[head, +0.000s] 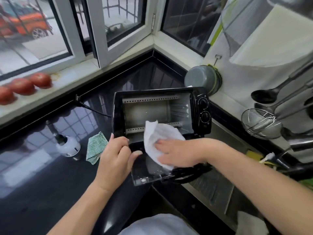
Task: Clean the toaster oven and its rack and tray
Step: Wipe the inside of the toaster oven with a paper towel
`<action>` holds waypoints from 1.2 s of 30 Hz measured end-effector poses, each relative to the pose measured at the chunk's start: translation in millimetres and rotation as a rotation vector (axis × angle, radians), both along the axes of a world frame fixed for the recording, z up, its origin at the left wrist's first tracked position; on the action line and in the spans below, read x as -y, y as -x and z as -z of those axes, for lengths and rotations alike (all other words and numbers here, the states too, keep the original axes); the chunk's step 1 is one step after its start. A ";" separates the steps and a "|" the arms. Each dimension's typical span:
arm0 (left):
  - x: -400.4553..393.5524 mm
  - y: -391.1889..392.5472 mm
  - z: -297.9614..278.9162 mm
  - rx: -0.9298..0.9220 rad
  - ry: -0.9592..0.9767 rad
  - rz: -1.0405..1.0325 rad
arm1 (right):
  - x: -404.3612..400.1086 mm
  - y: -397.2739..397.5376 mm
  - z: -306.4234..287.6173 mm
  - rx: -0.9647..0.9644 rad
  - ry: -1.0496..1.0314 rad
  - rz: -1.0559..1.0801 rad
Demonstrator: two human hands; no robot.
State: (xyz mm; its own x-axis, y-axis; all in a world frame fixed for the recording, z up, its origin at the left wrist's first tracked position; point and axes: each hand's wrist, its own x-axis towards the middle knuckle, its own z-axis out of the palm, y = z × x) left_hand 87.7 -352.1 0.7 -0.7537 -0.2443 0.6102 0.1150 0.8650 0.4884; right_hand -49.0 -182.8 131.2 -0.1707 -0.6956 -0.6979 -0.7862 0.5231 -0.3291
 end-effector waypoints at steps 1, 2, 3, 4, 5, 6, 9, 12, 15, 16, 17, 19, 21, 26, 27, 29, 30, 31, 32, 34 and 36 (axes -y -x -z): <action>-0.2 1.3 -1.0 -0.005 0.014 -0.002 | -8.1 13.5 -2.7 -0.032 -0.069 0.044; 1.8 0.9 3.0 -0.014 0.023 -0.015 | -11.3 24.4 -1.8 -0.079 -0.107 0.009; 4.1 -0.6 3.5 -0.025 0.016 -0.033 | -6.5 25.9 -8.8 -0.093 -0.112 -0.004; 8.1 -1.7 4.4 -0.036 0.010 -0.037 | 6.4 18.9 -12.4 -0.108 -0.046 -0.071; 10.4 -2.9 2.5 -0.028 0.027 -0.029 | 20.8 5.4 -16.1 -0.113 0.037 -0.101; 11.3 -5.1 2.6 -0.015 0.059 0.002 | 35.4 -7.6 -13.6 -0.139 0.106 -0.202; 15.5 -11.6 -0.5 0.065 0.135 0.102 | 62.5 -45.6 -6.8 -0.169 0.153 -0.323; 16.9 -4.2 -3.7 0.021 0.117 0.073 | 57.2 -60.4 -21.6 -0.274 0.176 -0.353; 11.4 5.6 -19.7 0.094 0.037 0.021 | 42.6 -76.5 -49.5 -0.465 0.355 -0.273; 12.2 9.0 -25.8 0.114 -0.009 0.001 | 37.2 -81.6 -54.2 -0.490 0.405 -0.178; 12.9 12.6 -29.3 0.090 -0.021 -0.006 | 30.4 -83.1 -53.3 -0.503 0.472 -0.083; 14.1 18.3 -28.8 -0.046 0.089 -0.017 | 10.8 -76.8 -48.7 -0.525 0.621 0.011; 17.0 24.7 -24.7 -0.120 0.153 0.001 | -15.1 -60.5 -47.4 -0.482 0.627 0.071; 21.5 24.4 -10.5 -0.084 0.099 -0.009 | -116.0 -7.3 -45.4 -0.570 0.343 0.085; 23.2 24.0 -9.3 -0.080 0.091 -0.010 | -136.1 1.5 -42.6 -0.553 0.312 0.149; 25.6 22.9 -6.6 -0.090 0.095 -0.014 | -166.6 17.5 -35.3 -0.530 0.251 0.261; 26.0 22.1 -3.6 -0.089 0.101 -0.006 | -175.0 25.7 -34.0 -0.563 0.206 0.298; 26.1 20.9 -0.4 -0.079 0.109 0.007 | -178.1 33.5 -35.0 -0.612 0.210 0.356; 26.1 19.9 3.0 -0.073 0.116 0.020 | -180.8 45.3 -34.4 -0.653 0.274 0.464; 27.2 17.2 9.6 -0.065 0.115 0.043 | -168.2 55.9 -45.5 -0.666 0.437 0.716; 27.2 13.8 15.0 -0.061 0.116 0.064 | -140.0 51.0 -47.2 -0.555 0.533 0.775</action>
